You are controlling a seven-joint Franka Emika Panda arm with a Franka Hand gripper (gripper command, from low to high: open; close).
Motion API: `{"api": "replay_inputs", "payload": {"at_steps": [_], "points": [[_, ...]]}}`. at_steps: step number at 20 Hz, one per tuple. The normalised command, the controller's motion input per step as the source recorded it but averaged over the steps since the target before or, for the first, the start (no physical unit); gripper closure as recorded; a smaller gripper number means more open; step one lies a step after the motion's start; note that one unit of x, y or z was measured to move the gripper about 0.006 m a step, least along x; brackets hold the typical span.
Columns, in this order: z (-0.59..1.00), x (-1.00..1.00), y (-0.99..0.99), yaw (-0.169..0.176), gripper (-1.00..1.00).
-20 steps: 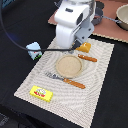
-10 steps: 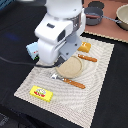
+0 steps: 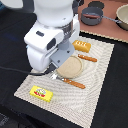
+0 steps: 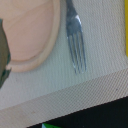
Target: Interact with the objects in diverse but meaningful ways.
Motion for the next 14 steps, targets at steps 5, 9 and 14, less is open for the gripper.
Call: {"api": "replay_inputs", "payload": {"at_steps": [5, 9, 14], "points": [[0.23, 0.01, 0.28, 0.004, -1.00], [0.21, 0.10, 0.40, 0.009, -1.00], [0.11, 0.04, 0.24, 0.003, -1.00]]}}
